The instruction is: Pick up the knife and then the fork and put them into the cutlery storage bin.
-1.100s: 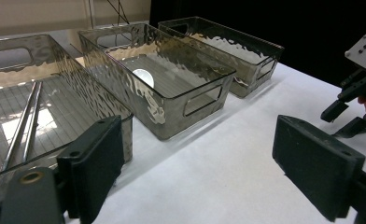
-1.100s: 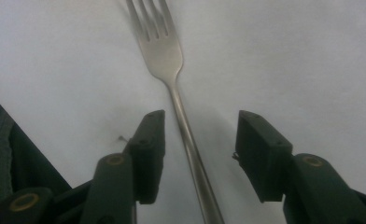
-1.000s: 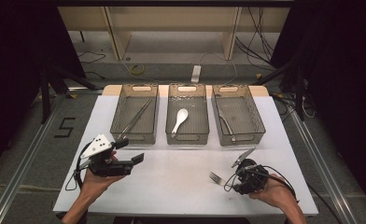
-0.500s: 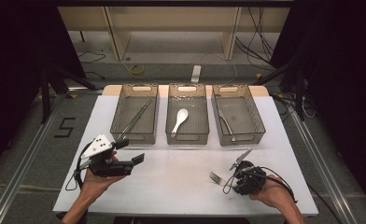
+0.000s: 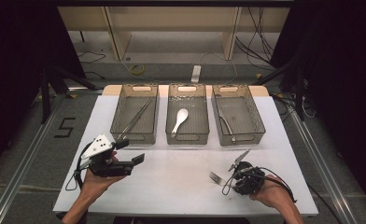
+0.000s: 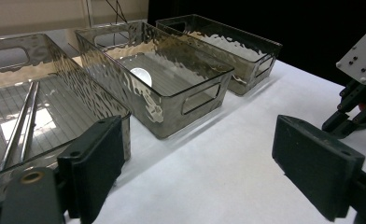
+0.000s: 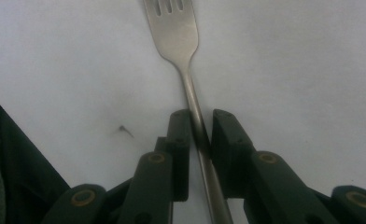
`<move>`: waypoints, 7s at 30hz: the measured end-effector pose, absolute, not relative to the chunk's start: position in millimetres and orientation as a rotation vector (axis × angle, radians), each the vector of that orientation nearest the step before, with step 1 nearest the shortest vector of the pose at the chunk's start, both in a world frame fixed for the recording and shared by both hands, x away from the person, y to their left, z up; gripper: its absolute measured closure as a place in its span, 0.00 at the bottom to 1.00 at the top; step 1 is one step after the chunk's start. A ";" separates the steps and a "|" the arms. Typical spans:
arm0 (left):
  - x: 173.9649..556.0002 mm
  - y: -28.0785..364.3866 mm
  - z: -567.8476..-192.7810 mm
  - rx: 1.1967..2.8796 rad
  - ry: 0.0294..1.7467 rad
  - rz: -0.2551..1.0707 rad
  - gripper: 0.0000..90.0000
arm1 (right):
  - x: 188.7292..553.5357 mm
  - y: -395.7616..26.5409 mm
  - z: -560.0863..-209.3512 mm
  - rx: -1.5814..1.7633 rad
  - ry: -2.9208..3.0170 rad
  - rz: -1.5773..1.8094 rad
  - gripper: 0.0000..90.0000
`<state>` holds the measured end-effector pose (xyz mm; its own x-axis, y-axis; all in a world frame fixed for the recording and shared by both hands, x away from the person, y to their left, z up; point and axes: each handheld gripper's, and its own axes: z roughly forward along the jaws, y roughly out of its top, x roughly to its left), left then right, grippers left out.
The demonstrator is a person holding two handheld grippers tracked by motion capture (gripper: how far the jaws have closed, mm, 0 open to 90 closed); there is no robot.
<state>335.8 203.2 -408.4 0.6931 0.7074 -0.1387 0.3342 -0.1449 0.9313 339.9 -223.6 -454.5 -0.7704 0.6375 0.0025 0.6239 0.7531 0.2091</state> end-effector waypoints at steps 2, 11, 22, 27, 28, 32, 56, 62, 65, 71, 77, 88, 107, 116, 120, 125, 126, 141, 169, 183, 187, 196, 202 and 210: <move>335.8 203.4 -408.4 1.747 0.835 0.402 0.18 | 339.7 -223.0 -454.4 1.036 2.876 0.298 0.87; 335.7 203.4 -408.4 1.746 0.835 0.401 0.18 | 339.5 -220.9 -454.6 0.996 2.888 0.288 0.91; 335.5 203.6 -408.1 1.747 0.835 0.402 0.18 | 337.8 -218.2 -454.1 0.938 2.896 0.269 0.94; 335.4 203.6 -408.0 1.747 0.835 0.404 0.18 | 336.5 -217.0 -452.3 0.881 2.895 0.291 0.95; 335.4 203.7 -408.0 1.747 0.835 0.404 0.18 | 336.1 -216.7 -451.3 0.871 2.894 0.299 0.95; 335.3 203.7 -407.8 1.747 0.835 0.404 0.18 | 335.1 -217.3 -446.6 0.852 2.870 0.324 0.95; 336.0 202.5 -408.9 1.742 0.841 0.401 0.18 | 352.6 -245.0 -402.4 0.939 2.677 0.639 0.95; 336.3 202.0 -409.5 1.744 0.843 0.398 0.18 | 357.3 -247.9 -394.9 0.939 2.644 0.643 0.95; 336.6 201.7 -410.0 1.745 0.845 0.399 0.18 | 360.5 -248.7 -391.1 0.937 2.633 0.657 0.95; 336.8 202.5 -409.9 1.740 0.845 0.399 0.18 | 370.7 -250.4 -382.8 0.949 2.603 0.679 0.95; 336.9 202.6 -409.8 1.740 0.846 0.401 0.18 | 383.8 -253.6 -372.0 0.977 2.559 0.724 0.95; 336.6 202.6 -409.7 1.740 0.846 0.401 0.18 | 415.1 -255.1 -353.2 1.033 2.485 0.822 0.95; 336.9 203.0 -409.3 1.739 0.844 0.401 0.18 | 480.0 -256.0 -331.7 1.179 2.377 0.920 0.95; 336.7 203.1 -409.2 1.728 0.844 0.400 0.18 | 505.6 -253.0 -336.8 1.242 2.321 0.923 0.95; 336.8 203.2 -409.1 1.735 0.841 0.400 0.18 | 512.9 -250.9 -342.8 1.269 2.305 0.920 0.95; 336.9 203.5 -409.0 1.729 0.846 0.399 0.18 | 519.1 -247.6 -350.8 1.284 2.293 0.918 0.95; 336.8 203.2 -409.2 1.728 0.846 0.400 0.18 | 520.2 -247.4 -352.2 1.291 2.292 0.917 0.95; 336.6 203.4 -409.1 1.735 0.840 0.398 0.18 | 526.7 -249.5 -375.0 1.359 2.273 0.905 0.95; 336.7 203.0 -409.0 1.736 0.837 0.397 0.18 | 524.7 -249.6 -412.1 1.434 2.333 0.842 0.93; 336.5 202.9 -408.9 1.736 0.835 0.397 0.18 | 520.6 -251.2 -406.3 1.507 2.313 0.852 0.59; 336.7 203.4 -408.9 1.736 0.836 0.387 0.18 | 514.1 -251.7 -401.7 1.519 2.281 0.917 0.53; 337.1 203.1 -409.4 1.737 0.839 0.384 0.18 | 483.7 -240.9 -393.7 1.465 2.246 1.136 0.46; 337.3 202.7 -409.7 1.740 0.837 0.380 0.18 | 462.1 -227.4 -391.8 1.385 2.253 1.179 0.42; 337.6 203.6 -409.9 1.735 0.845 0.368 0.18 | 443.5 -214.8 -391.8 1.301 2.247 1.253 0.37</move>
<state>337.6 203.6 -409.9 0.6951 0.6989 -0.1683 0.3526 -0.1274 0.9271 443.5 -214.8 -391.8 -0.5662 0.8028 0.1868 0.5807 0.2276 0.7817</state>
